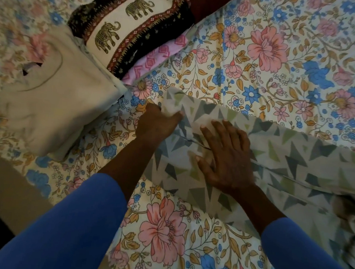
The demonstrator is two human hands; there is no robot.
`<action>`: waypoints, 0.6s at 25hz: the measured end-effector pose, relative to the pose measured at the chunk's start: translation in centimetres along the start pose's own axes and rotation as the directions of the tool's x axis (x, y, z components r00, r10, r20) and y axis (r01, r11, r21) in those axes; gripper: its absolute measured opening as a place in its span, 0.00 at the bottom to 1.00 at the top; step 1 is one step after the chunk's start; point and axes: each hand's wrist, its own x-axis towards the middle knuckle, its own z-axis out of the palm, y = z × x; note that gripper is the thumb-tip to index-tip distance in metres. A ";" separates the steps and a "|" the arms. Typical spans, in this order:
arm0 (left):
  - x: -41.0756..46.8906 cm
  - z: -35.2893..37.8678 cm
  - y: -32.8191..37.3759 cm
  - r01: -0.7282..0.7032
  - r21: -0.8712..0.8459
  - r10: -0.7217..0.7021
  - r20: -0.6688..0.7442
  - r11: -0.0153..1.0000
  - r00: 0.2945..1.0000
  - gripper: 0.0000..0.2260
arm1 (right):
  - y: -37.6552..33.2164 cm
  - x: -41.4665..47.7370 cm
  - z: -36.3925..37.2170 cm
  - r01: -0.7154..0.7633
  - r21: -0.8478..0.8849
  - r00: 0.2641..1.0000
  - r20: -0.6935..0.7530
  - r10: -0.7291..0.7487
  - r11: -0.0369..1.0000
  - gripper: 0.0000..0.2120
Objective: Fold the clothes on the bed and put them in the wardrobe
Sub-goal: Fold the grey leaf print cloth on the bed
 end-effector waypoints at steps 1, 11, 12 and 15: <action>0.0 0.4 0.1 0.018 -0.034 -0.018 0.009 0.999 1.000 0.24 | -0.3 0.0 0.4 -0.011 -0.029 0.999 0.050 0.013 1.000 0.37; -0.4 -1.6 0.1 0.324 -0.461 -0.133 0.398 0.826 0.908 0.20 | 0.1 -0.3 1.0 -0.016 0.091 0.997 0.082 0.009 0.996 0.36; -1.1 -2.1 0.7 0.373 -0.492 -0.145 0.440 0.786 0.886 0.17 | 0.0 -0.5 0.9 -0.039 0.138 0.998 0.056 0.031 0.990 0.34; -3.3 -2.6 2.1 0.412 -0.574 -0.093 0.502 0.707 0.860 0.07 | -0.3 -2.0 -0.6 -0.162 0.477 0.963 -0.116 0.244 0.864 0.23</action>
